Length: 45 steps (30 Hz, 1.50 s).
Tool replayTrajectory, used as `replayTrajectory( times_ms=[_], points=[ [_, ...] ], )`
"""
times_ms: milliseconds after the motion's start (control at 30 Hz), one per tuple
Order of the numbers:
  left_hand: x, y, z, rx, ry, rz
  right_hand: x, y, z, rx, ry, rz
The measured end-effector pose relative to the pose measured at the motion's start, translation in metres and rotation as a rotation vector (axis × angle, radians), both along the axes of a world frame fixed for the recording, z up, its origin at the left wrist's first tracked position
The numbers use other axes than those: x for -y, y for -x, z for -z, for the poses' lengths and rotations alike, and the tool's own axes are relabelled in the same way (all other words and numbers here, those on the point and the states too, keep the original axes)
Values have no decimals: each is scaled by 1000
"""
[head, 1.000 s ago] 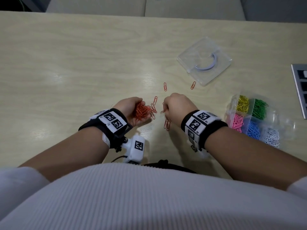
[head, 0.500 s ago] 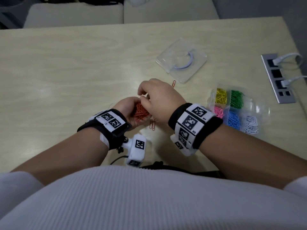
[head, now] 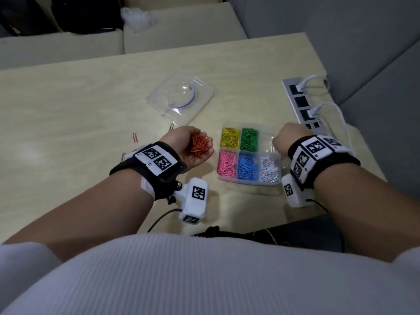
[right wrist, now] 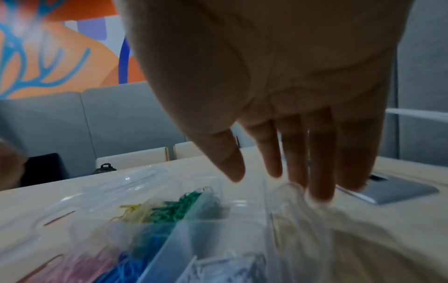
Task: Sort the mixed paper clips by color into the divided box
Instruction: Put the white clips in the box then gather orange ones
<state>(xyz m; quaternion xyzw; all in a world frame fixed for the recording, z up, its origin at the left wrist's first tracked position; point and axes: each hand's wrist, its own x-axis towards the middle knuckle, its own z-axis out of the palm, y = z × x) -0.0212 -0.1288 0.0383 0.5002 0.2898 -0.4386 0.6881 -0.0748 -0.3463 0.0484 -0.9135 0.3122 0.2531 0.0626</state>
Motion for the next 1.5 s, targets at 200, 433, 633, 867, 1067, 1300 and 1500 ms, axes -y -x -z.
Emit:
replayTrajectory(
  times_ms=[200, 433, 633, 867, 1067, 1300, 1500],
  points=[
    [63, 2, -7, 3, 12, 29, 11, 12, 18, -65, -201, -70],
    [102, 4, -1, 67, -125, 4, 6, 8, 28, 42, -557, 9],
    [111, 5, 3, 129, -254, 49, 11, 3, 25, 23, -611, 8],
    [112, 2, 5, 165, -352, 200, 10, -5, 25, -18, -648, 20],
    [112, -4, 0, 142, -333, 306, 10, -7, 25, -24, -617, 3],
    [93, -6, -15, 142, -220, 302, 11, -10, 27, -14, -545, -76],
    [34, -9, -13, 168, -263, 206, -4, -18, 11, 94, -162, -203]
  ],
)
